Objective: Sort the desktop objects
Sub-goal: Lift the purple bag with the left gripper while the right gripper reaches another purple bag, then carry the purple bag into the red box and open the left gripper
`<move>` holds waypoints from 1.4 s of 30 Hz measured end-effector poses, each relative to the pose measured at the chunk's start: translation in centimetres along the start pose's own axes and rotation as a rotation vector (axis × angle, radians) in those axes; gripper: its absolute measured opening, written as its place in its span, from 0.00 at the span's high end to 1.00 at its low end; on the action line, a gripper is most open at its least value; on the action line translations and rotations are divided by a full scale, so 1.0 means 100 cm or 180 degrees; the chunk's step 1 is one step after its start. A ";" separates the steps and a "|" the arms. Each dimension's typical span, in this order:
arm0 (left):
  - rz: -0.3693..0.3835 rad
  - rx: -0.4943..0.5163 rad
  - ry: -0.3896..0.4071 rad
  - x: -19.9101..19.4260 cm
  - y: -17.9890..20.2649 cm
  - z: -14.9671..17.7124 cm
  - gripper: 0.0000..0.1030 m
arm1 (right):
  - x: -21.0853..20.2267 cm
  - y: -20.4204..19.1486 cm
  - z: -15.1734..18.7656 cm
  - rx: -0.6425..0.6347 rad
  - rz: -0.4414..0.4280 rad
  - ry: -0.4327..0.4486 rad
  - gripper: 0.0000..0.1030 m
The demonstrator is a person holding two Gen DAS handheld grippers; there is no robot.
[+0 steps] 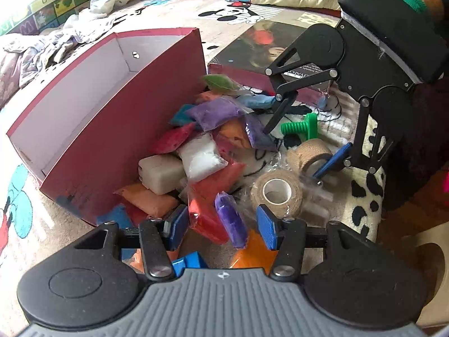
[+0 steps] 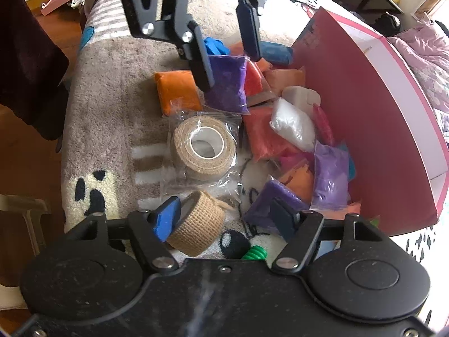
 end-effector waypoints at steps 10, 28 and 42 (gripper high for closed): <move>-0.0027 0.0098 -0.0051 0.005 0.004 -0.003 0.50 | 0.001 0.000 0.000 -0.0010 -0.0011 -0.0026 0.32; -0.0385 0.0389 -0.0440 0.029 0.017 0.002 0.60 | 0.000 -0.003 -0.004 -0.0021 -0.0010 -0.0033 0.31; -0.0451 0.0324 -0.0248 0.013 0.006 -0.012 0.62 | 0.000 -0.001 -0.003 0.0032 -0.0034 -0.0011 0.32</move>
Point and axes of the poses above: each gripper's, at about its wrist camera, not at the fingertips, and x roughly the way its jaws point, y to its right, z to its underside, the point moved 2 cm from there along x, roughly the way its jaws point, and after that the axes turned 8 degrees about x, right-handed, at the moved point
